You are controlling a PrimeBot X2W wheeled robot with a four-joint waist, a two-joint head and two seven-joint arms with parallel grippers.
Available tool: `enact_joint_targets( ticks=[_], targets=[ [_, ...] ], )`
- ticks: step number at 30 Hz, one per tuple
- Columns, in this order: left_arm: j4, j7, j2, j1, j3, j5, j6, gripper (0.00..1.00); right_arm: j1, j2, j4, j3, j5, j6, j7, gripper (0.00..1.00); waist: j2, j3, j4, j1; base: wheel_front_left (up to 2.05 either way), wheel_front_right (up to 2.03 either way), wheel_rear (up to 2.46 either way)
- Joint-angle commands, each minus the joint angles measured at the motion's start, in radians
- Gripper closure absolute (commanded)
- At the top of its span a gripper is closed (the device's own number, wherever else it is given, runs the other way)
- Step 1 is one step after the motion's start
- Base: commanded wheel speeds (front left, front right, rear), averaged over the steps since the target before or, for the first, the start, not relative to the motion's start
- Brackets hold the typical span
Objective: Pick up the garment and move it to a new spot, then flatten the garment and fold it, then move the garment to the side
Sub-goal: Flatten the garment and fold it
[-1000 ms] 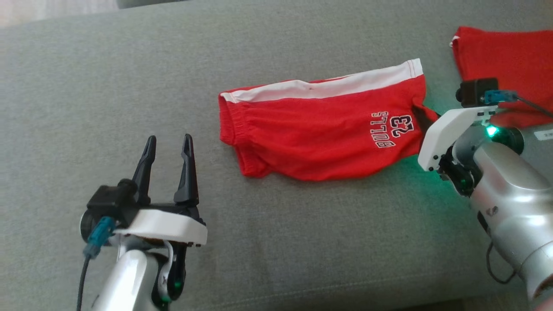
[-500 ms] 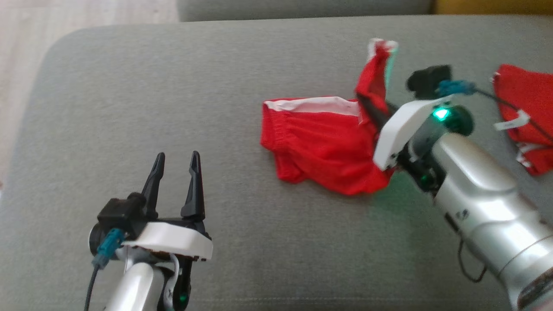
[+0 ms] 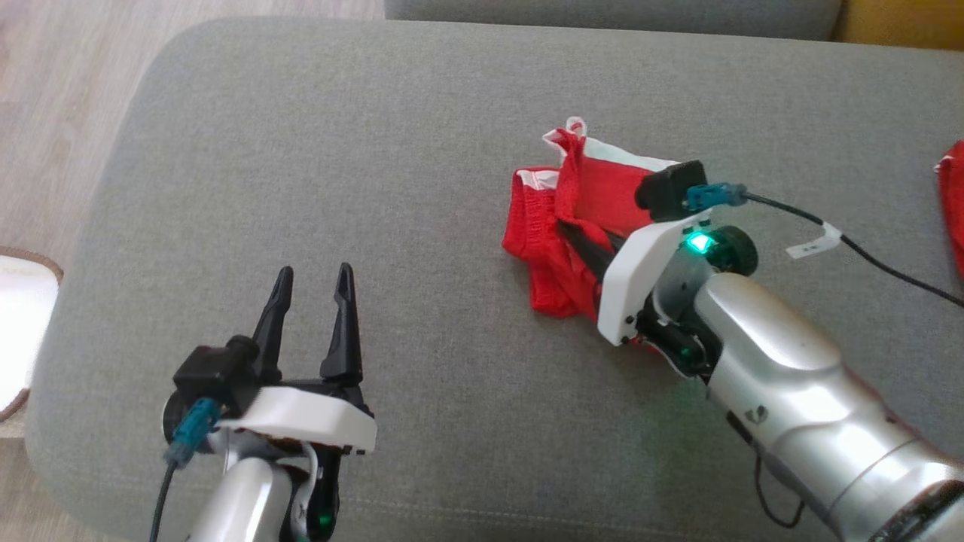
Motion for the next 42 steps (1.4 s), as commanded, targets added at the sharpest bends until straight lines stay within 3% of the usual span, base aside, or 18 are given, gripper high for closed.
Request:
enact_joint_targets(
  ticks=[1,4,5,6,7,8,14,21,28,30,33,42],
  targets=[
    [-0.029,-0.009,0.003,-0.027,0.029,-0.002,0.005,0.00,-0.004,0.020,-0.022,-0.007,-0.007,0.007,-0.001,1.00,0.0000,0.001,0.001,0.0000,0.00,0.00,0.00],
    [-0.026,-0.010,0.001,-0.029,0.033,-0.003,0.005,0.00,-0.005,0.040,-0.013,-0.009,-0.015,0.007,0.000,1.00,0.0000,0.003,-0.002,0.0000,0.00,0.00,0.00],
    [-0.024,-0.010,0.001,-0.030,0.034,-0.004,0.006,0.00,-0.006,0.045,-0.009,-0.009,-0.017,0.007,-0.001,0.90,0.0000,0.003,-0.003,0.0000,0.00,0.00,0.00],
    [-0.023,-0.011,0.000,-0.030,0.034,-0.004,0.005,0.00,-0.005,0.050,-0.005,-0.007,-0.019,0.007,0.000,0.63,0.0000,0.003,-0.005,0.0000,0.00,0.00,0.00],
    [-0.021,-0.011,-0.001,-0.031,0.033,-0.005,0.004,0.00,-0.004,0.055,-0.003,-0.005,-0.020,0.007,-0.002,0.14,0.0000,0.002,-0.006,0.0000,0.00,0.00,0.00],
    [-0.019,-0.011,-0.002,-0.033,0.032,-0.005,0.003,0.00,-0.003,0.059,-0.004,-0.003,-0.020,0.007,-0.007,0.00,0.0000,0.001,-0.008,0.0000,0.00,0.00,0.00],
    [-0.015,-0.012,-0.004,-0.032,0.032,-0.004,0.002,0.00,0.015,0.051,-0.067,0.013,0.004,0.007,-0.037,0.00,0.0000,-0.010,-0.025,0.0000,0.00,0.00,0.00],
    [-0.011,-0.013,-0.007,-0.024,0.024,-0.006,-0.003,0.00,0.065,-0.029,-0.176,-0.027,0.038,0.007,-0.096,0.00,0.0000,-0.023,-0.049,0.0000,0.00,0.00,0.00],
    [-0.010,-0.013,-0.011,-0.028,0.015,-0.004,-0.005,0.00,0.082,-0.105,-0.158,-0.118,-0.060,0.007,-0.133,0.00,0.0000,-0.013,-0.064,0.0000,0.00,0.00,0.00],
    [-0.011,-0.013,-0.012,-0.031,0.013,-0.004,-0.007,0.00,0.085,-0.111,-0.139,-0.119,-0.093,0.007,-0.128,0.56,0.0000,-0.008,-0.061,0.0000,0.00,0.00,0.00],
    [-0.009,-0.013,-0.012,-0.036,0.010,-0.003,-0.008,0.00,0.089,-0.116,-0.106,-0.097,-0.139,0.007,-0.112,1.00,0.0000,0.000,-0.052,0.0000,0.00,0.00,0.00],
    [-0.005,-0.013,-0.012,-0.043,0.014,-0.003,-0.010,0.00,0.101,-0.093,-0.062,-0.011,-0.164,0.007,-0.081,1.00,0.0000,0.013,-0.025,0.0000,0.00,0.00,0.00]
  ],
)
